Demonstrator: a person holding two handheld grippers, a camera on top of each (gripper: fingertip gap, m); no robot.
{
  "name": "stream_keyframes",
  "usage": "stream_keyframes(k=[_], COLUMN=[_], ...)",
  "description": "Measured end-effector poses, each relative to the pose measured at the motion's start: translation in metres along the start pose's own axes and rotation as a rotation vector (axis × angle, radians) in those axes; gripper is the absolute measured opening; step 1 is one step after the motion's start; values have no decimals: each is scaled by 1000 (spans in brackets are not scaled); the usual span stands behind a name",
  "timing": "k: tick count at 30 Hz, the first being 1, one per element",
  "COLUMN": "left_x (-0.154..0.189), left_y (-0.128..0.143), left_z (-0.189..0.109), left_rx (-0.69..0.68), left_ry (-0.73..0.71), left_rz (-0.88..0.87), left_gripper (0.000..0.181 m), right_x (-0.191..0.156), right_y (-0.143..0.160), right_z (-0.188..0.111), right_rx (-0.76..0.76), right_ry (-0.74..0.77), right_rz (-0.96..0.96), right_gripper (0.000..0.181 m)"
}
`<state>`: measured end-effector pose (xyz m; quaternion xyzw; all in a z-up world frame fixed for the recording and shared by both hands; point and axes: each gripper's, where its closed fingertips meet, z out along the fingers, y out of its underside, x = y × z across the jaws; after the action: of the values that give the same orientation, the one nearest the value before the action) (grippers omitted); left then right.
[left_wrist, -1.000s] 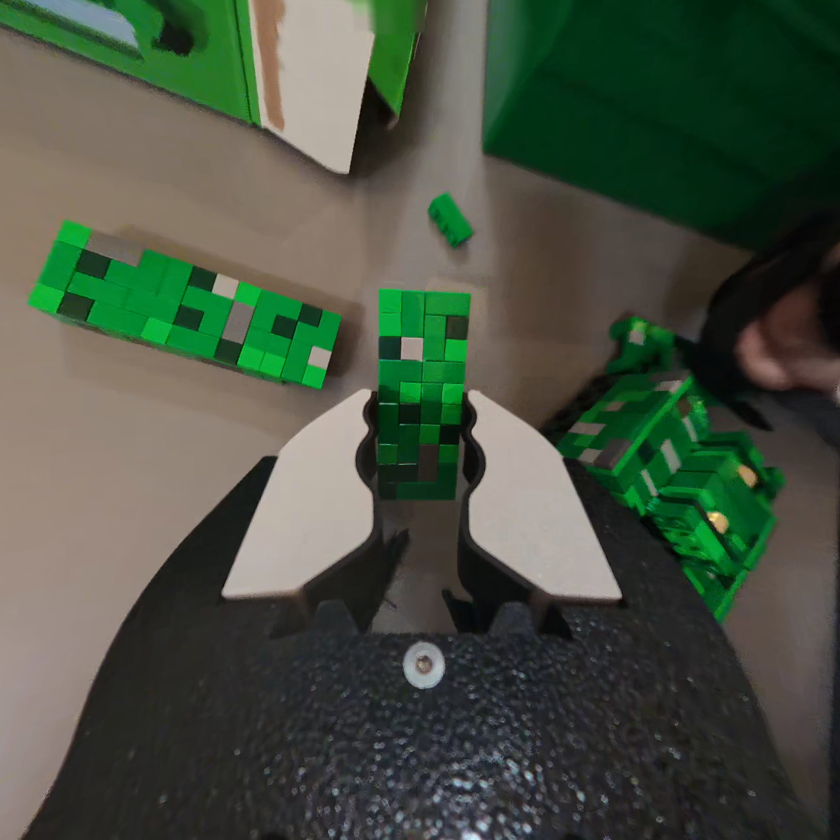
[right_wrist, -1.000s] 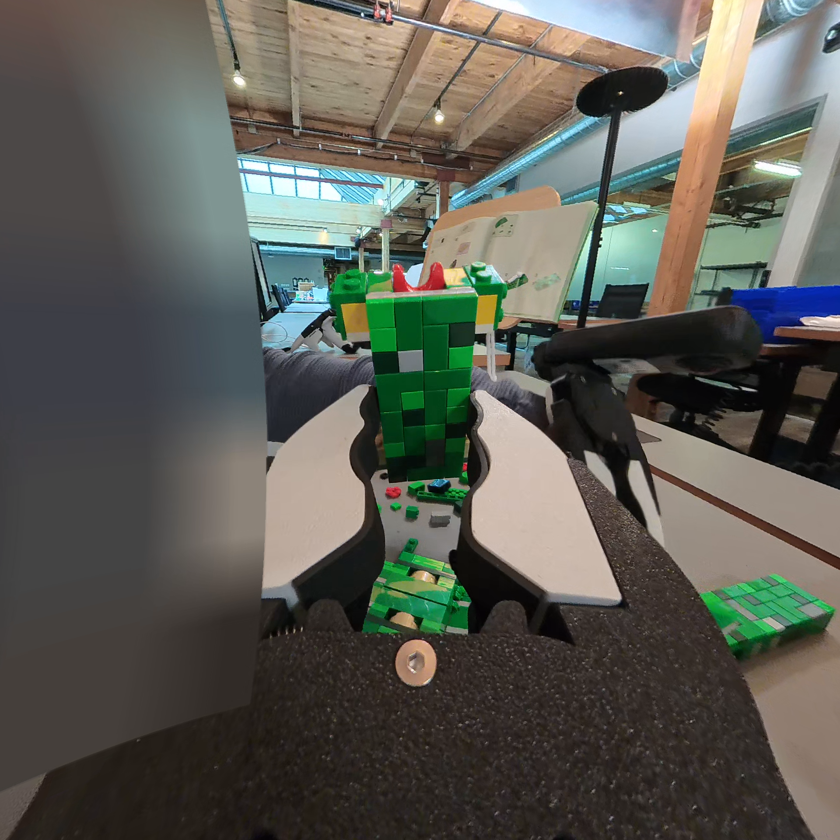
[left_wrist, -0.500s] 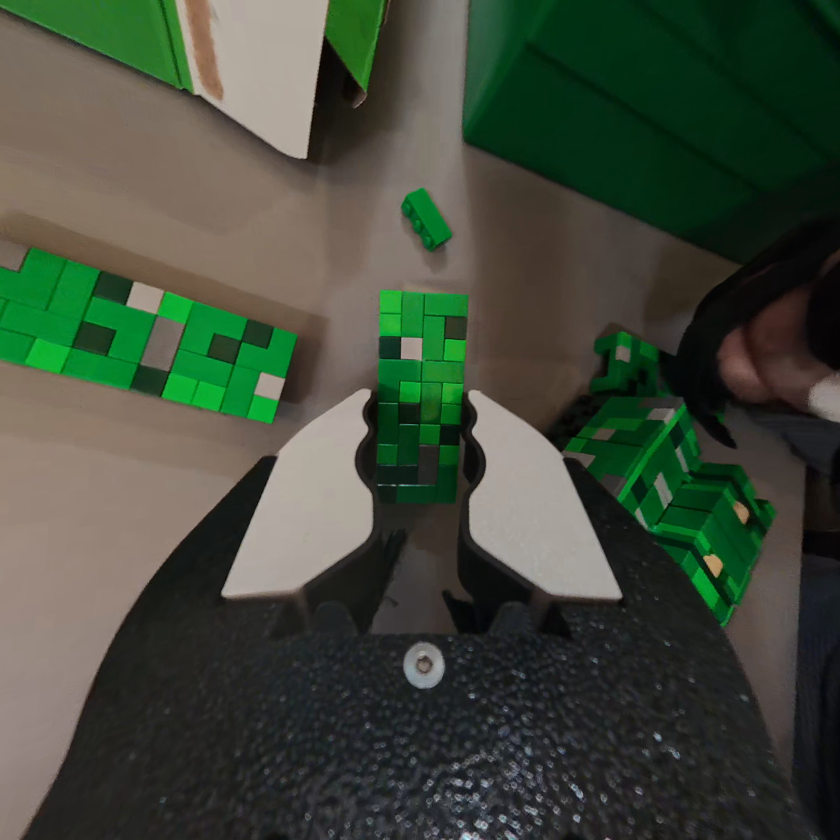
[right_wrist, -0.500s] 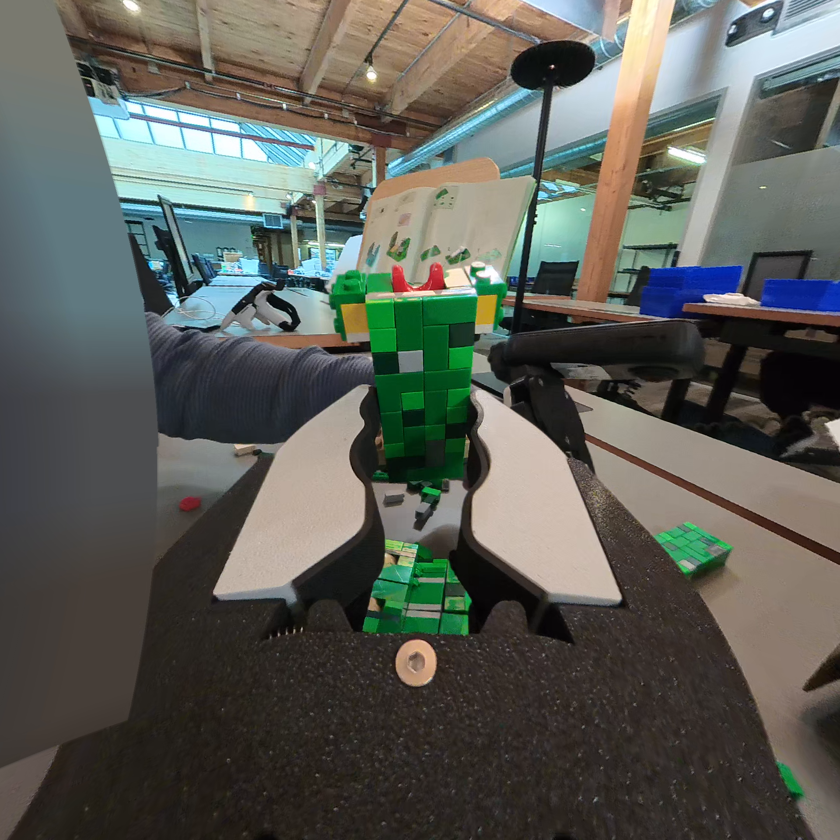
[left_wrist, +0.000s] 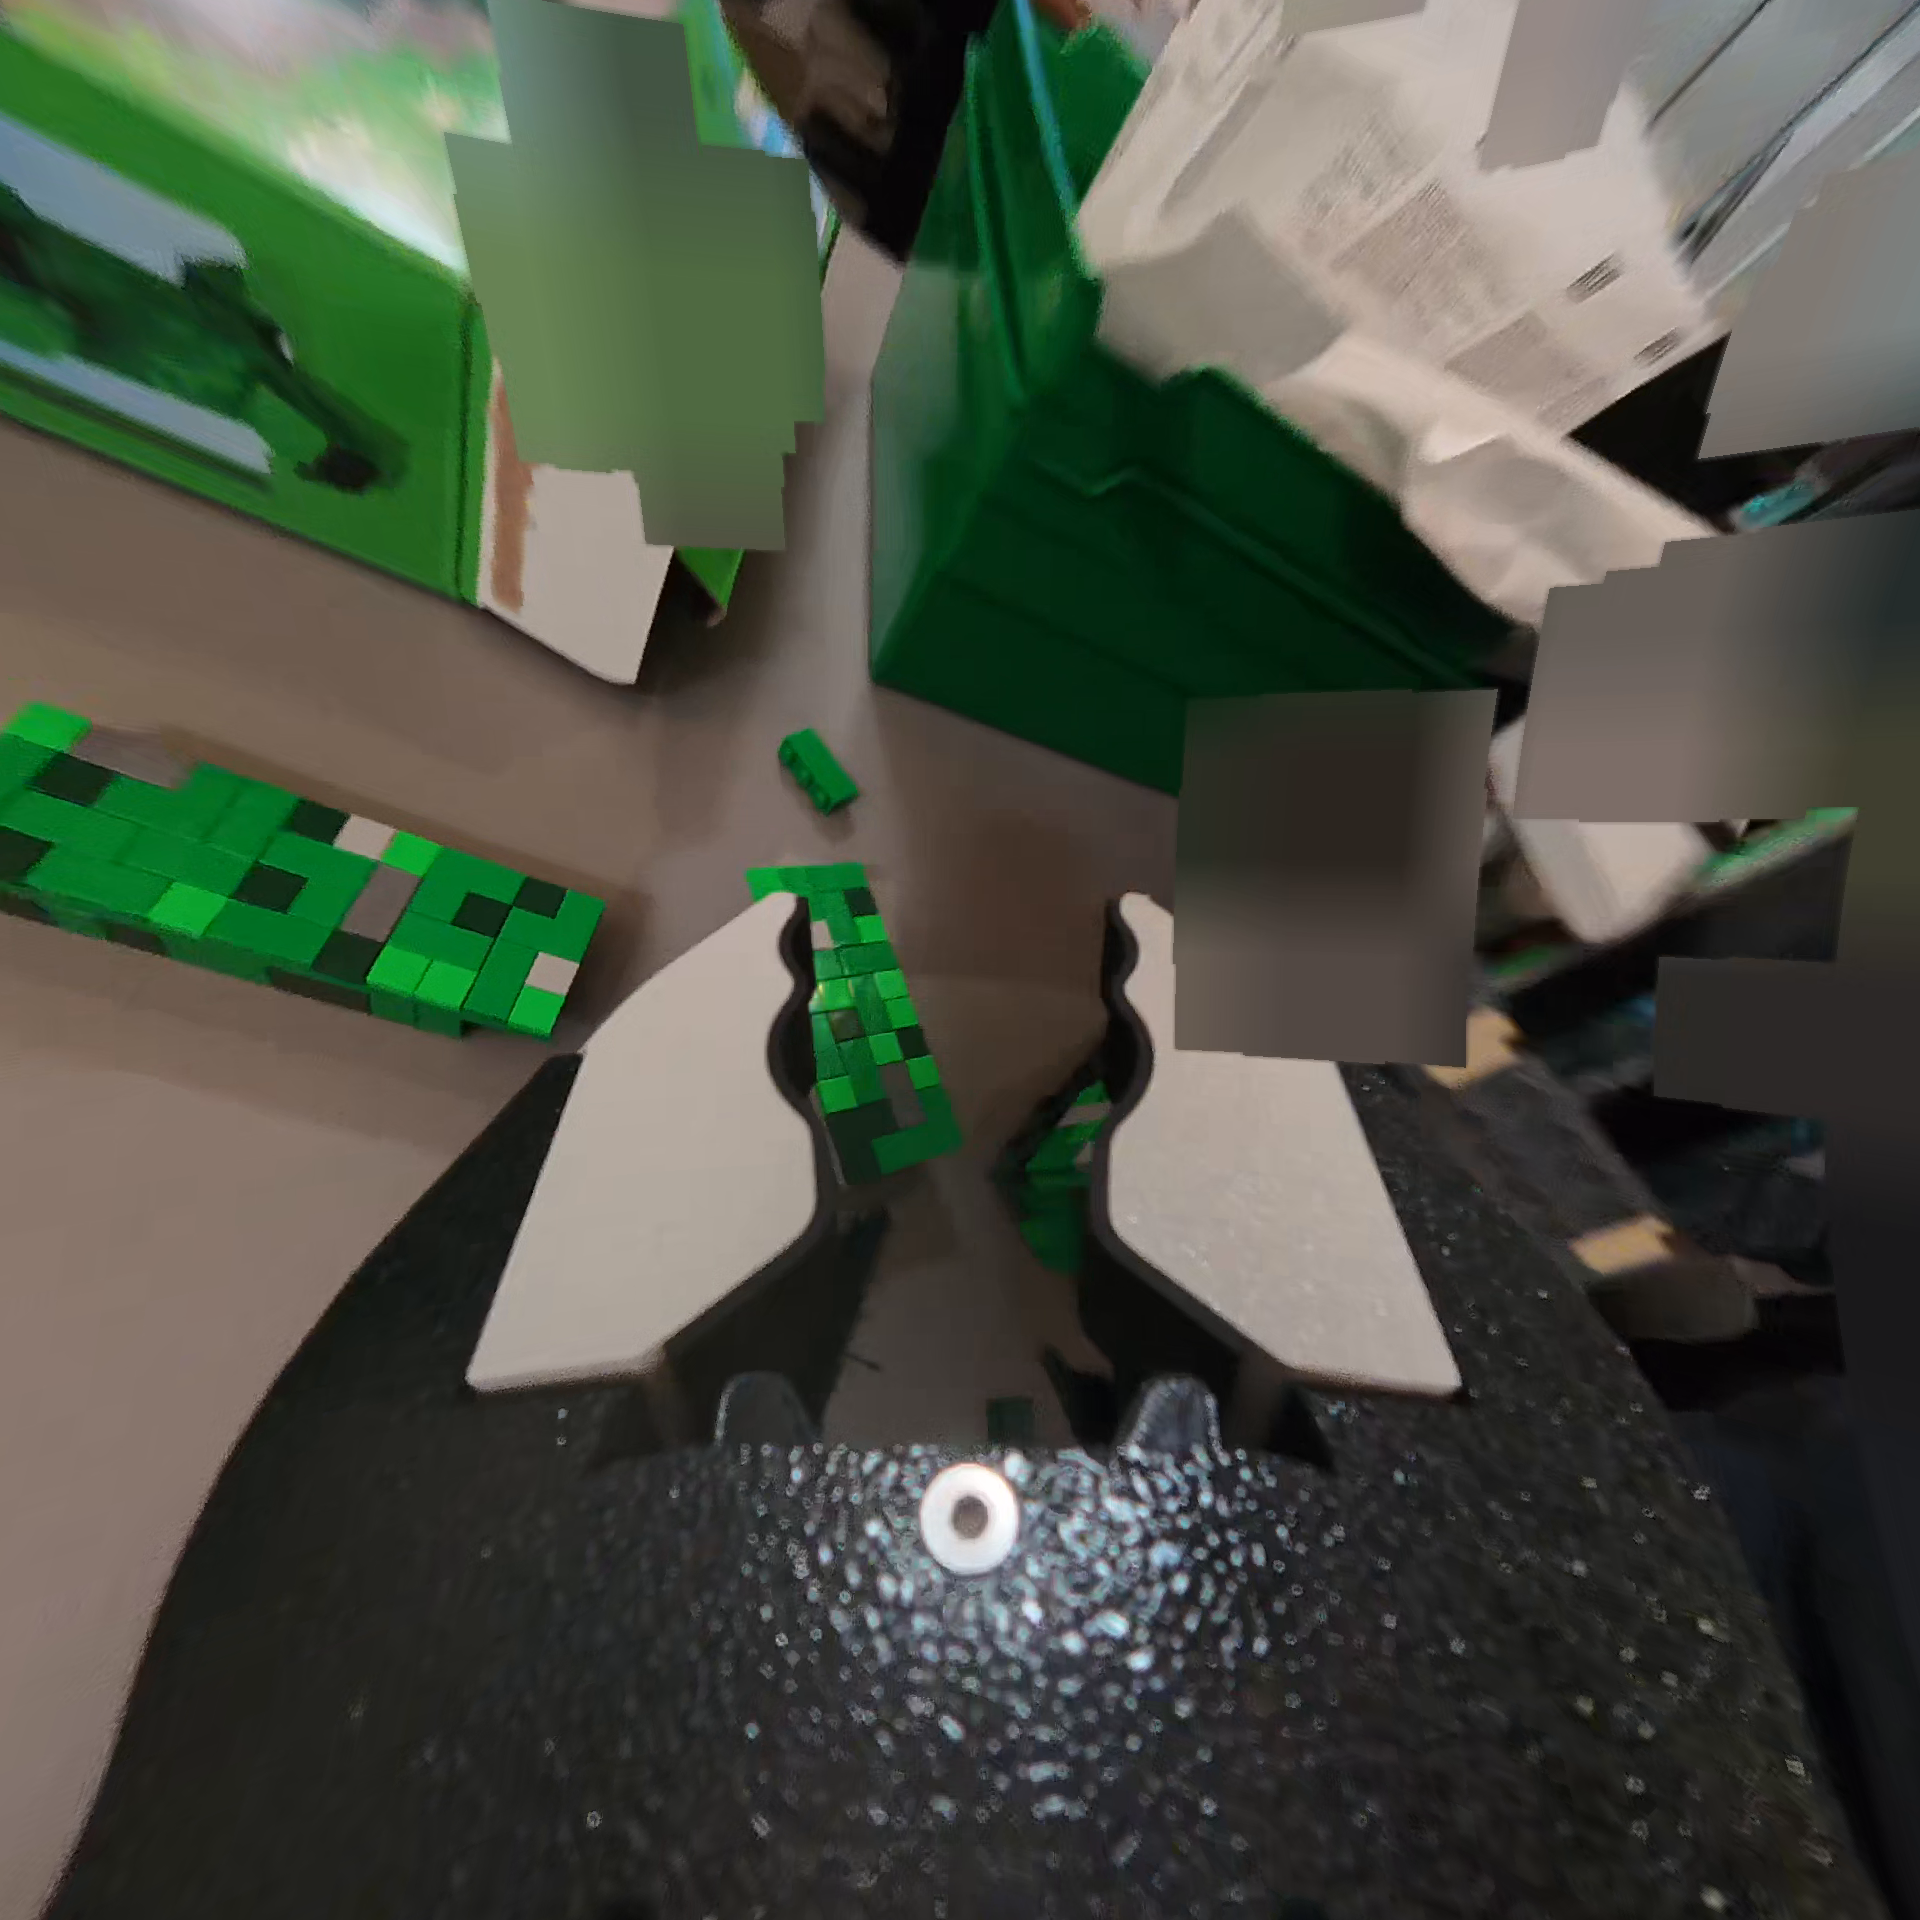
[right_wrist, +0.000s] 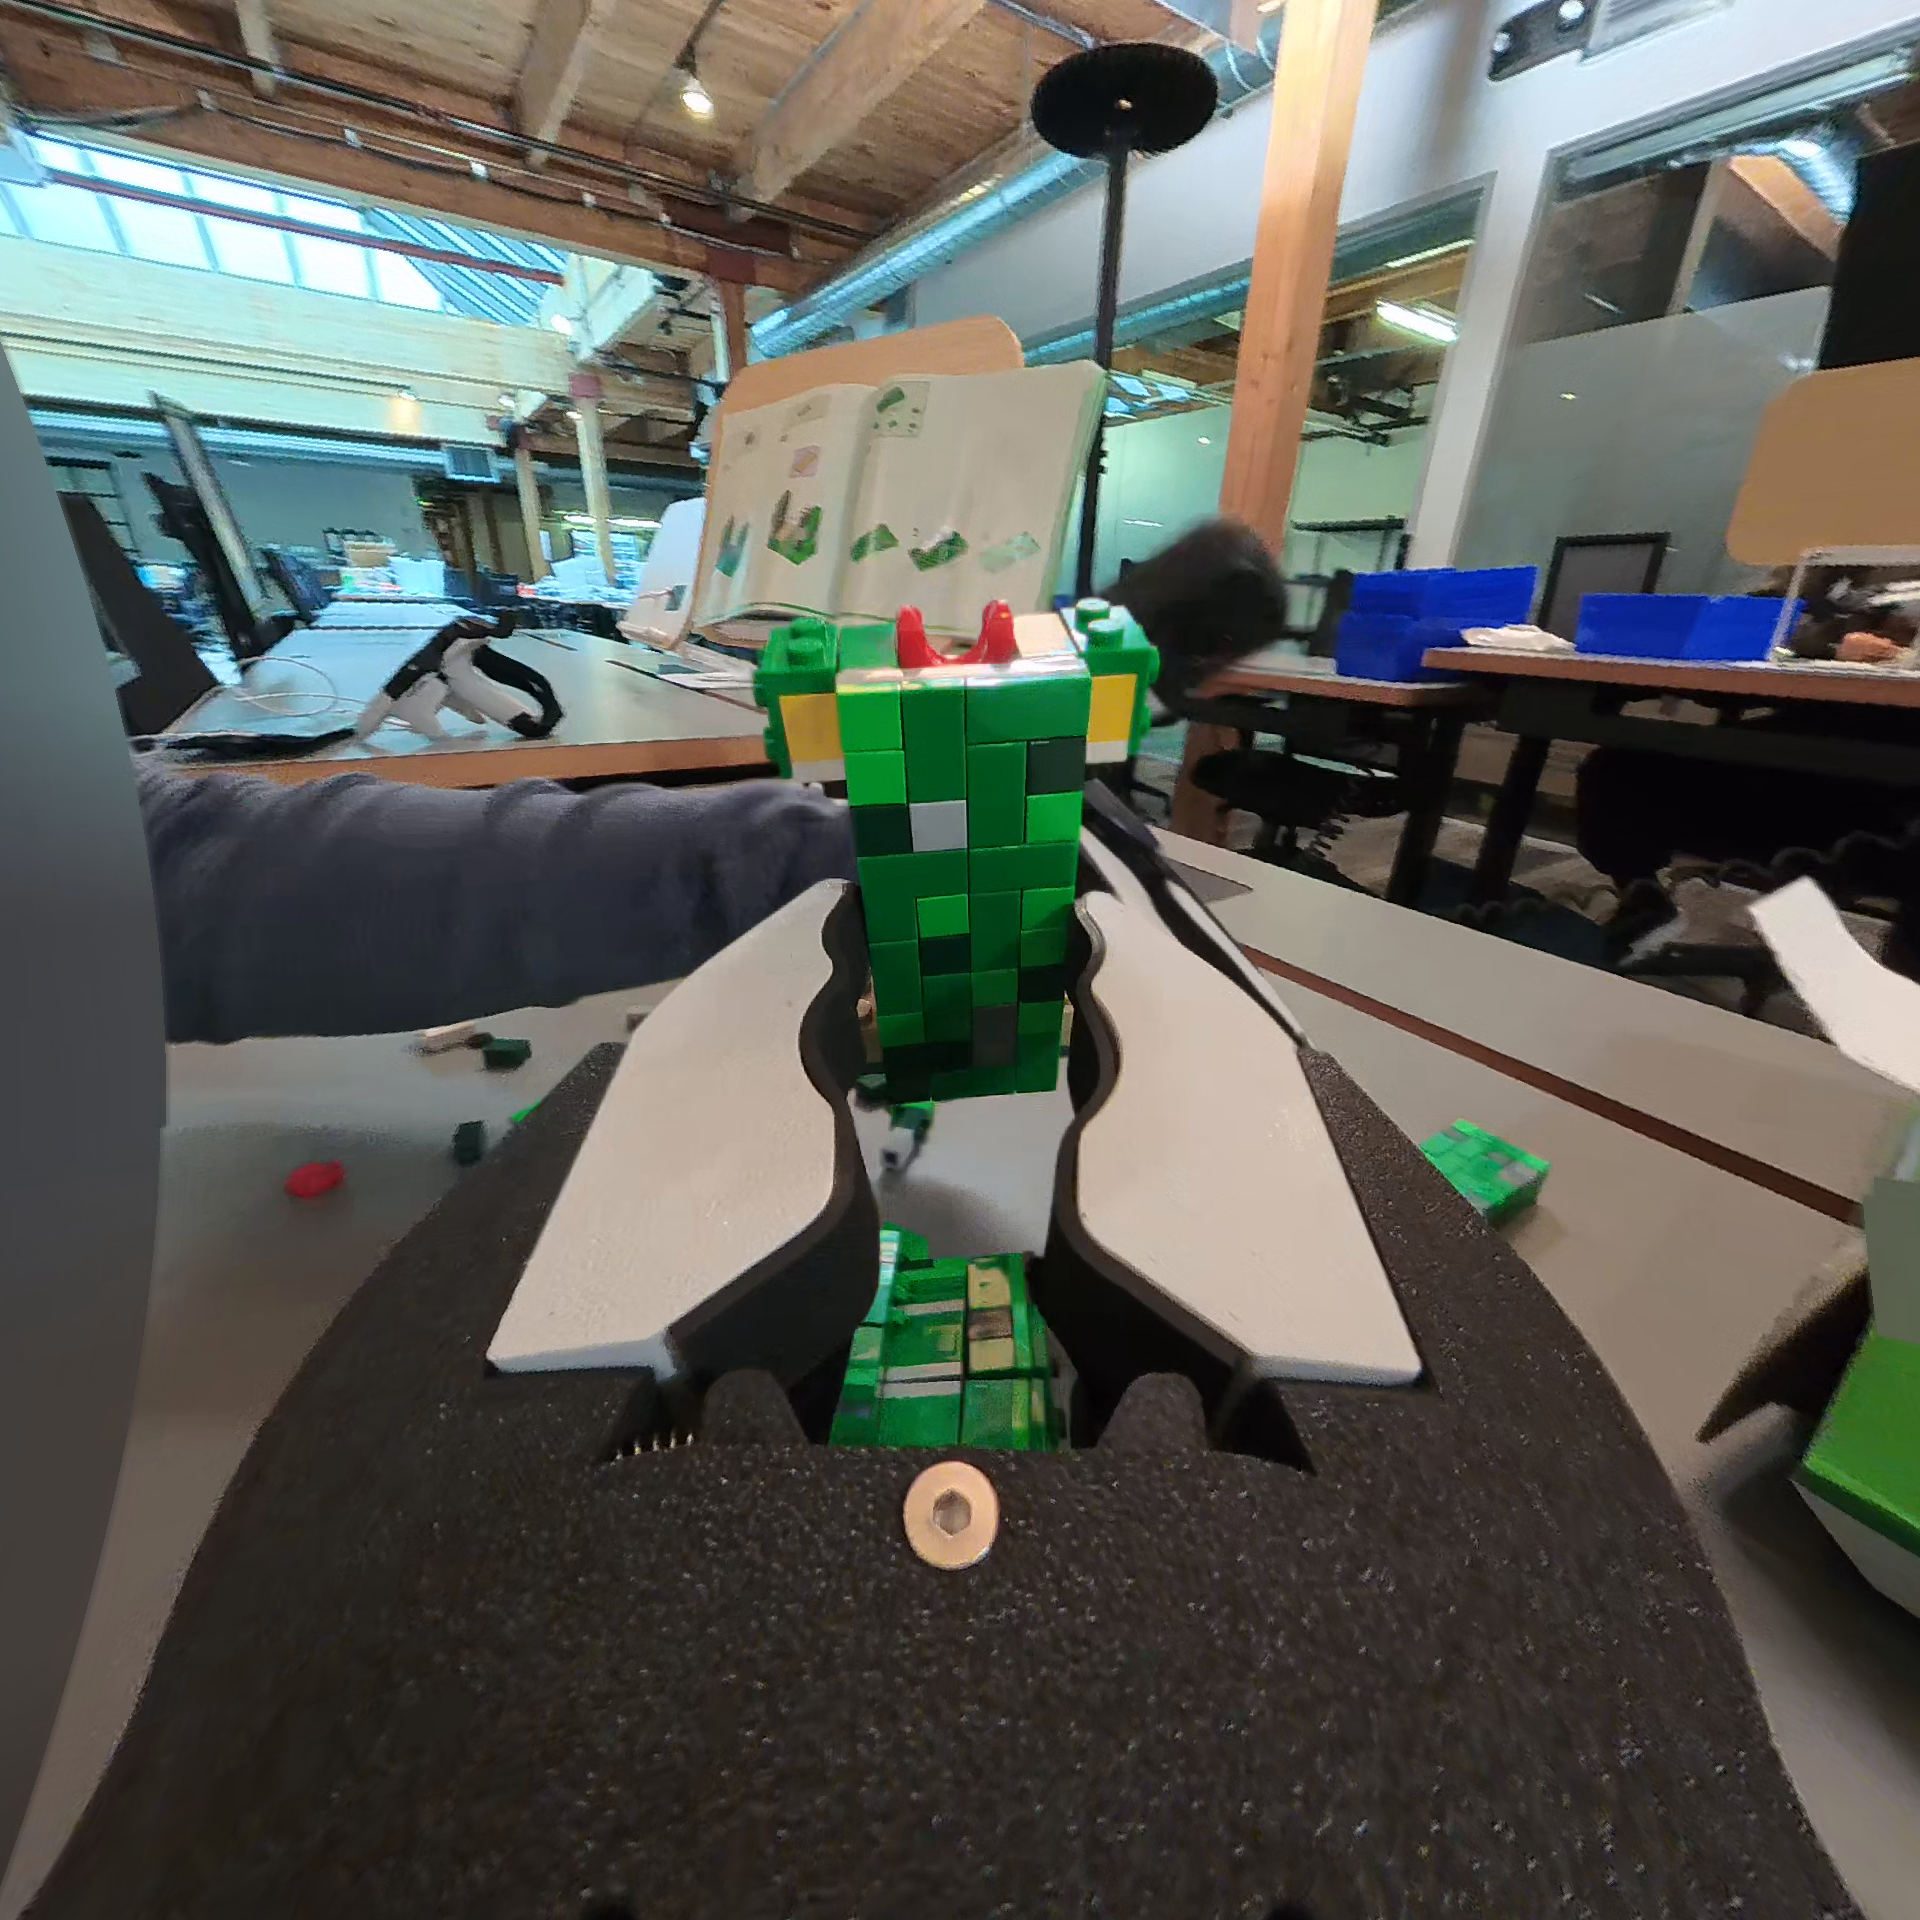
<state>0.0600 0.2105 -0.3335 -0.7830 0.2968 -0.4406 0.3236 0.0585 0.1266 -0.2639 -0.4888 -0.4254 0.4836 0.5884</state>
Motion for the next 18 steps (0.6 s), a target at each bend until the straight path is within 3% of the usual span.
stream_keyframes(k=[9,13,18], left_x=[61,89,93], left_y=[-21,-18,-17], left_z=[-64,-66,-50], left_rx=[287,301,293], left_ry=[95,119,-8], left_rz=[180,270,371], left_gripper=[54,66,71], right_x=[36,49,47], right_y=[14,20,26], right_z=[-2,-6,1], right_rx=[-148,-261,-355], right_ry=[338,497,567], right_rz=[-74,-172,-282], right_gripper=[36,36,36])
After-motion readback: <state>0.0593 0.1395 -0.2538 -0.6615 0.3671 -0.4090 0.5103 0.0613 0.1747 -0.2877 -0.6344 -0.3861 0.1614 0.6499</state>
